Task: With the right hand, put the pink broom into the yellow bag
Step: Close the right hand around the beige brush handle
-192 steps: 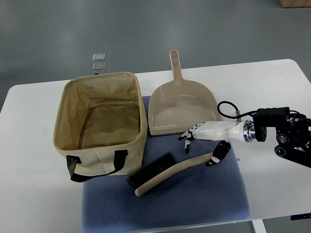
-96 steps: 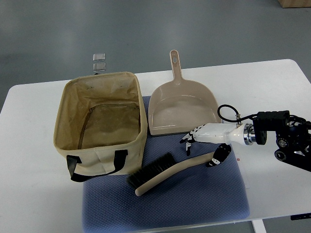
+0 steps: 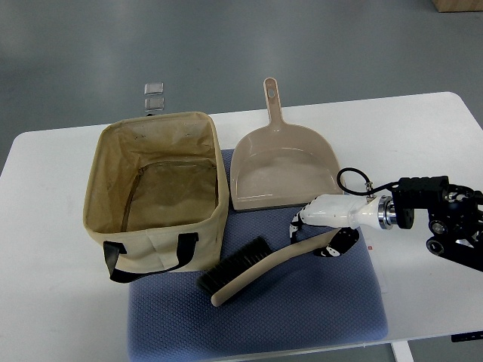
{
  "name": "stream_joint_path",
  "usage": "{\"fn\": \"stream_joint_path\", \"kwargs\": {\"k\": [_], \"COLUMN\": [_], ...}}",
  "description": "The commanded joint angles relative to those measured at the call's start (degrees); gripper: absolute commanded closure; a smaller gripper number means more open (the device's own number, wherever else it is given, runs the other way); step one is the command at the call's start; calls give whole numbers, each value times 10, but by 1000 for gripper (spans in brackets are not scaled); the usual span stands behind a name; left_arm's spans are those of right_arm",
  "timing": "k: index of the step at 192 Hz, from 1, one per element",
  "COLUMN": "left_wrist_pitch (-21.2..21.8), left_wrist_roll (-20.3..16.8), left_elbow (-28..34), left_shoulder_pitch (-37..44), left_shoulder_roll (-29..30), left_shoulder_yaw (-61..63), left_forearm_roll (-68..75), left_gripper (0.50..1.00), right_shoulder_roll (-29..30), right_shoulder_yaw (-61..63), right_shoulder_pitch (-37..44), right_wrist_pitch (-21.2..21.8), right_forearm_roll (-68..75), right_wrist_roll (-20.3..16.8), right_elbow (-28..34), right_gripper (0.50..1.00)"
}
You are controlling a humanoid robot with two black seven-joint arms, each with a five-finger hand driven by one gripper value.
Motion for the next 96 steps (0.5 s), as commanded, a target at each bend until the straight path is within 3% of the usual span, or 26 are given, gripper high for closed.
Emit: {"fn": "stream_joint_path", "kwargs": {"k": [1,17,96], "left_wrist_pitch": [1,0,1], "left_wrist_roll": [0,0,0], "left_elbow": [0,0,0], "left_shoulder_pitch": [0,0,0], "left_shoulder_roll": [0,0,0], "left_shoulder_yaw": [0,0,0], "left_forearm_roll": [0,0,0], "left_gripper": [500,500,500], "right_shoulder_roll": [1,0,-29], "right_shoulder_yaw": [0,0,24], "right_shoulder_pitch": [0,0,1], "right_wrist_pitch": [0,0,-3], "right_forearm_roll": [-4,-4,13], "right_wrist_roll": [1,3,51], "right_elbow": [0,0,1], "right_gripper": [936,1000,1000]}}
